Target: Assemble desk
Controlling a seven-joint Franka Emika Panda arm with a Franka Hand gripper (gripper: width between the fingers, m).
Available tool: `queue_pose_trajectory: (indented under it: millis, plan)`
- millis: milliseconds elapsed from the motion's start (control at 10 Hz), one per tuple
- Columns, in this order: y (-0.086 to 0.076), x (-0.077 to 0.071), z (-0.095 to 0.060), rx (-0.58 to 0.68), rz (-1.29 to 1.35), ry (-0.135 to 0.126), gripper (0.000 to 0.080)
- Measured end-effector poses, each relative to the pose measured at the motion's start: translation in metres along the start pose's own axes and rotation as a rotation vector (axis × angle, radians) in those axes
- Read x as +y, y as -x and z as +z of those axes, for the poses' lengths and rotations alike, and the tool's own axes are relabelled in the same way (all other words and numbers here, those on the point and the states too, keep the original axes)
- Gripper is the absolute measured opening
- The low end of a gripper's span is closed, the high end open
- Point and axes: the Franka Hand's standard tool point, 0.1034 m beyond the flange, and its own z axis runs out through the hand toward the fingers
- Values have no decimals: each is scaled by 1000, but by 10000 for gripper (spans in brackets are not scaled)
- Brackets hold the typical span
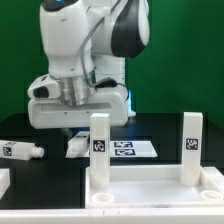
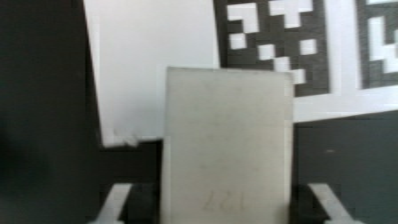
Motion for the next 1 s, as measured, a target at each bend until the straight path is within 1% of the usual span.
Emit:
queue_pose_trajectory:
  millis: [200, 300, 400, 500, 600, 800, 900, 1000]
  plan:
    - [1, 2, 1, -3, -97, 0, 284]
    - [-1, 6, -2, -5, -262, 4, 284]
    - [-16, 18, -17, 19, -495, 16, 284]
    - [-22, 18, -22, 22, -646, 37, 285]
    - [-23, 14, -21, 11, -765, 47, 285]
    - [-20, 19, -20, 3, -868, 48, 285]
    - [-20, 23, -19, -6, -986, 53, 285]
    - [-21, 32, -15, -21, -1158, 57, 285]
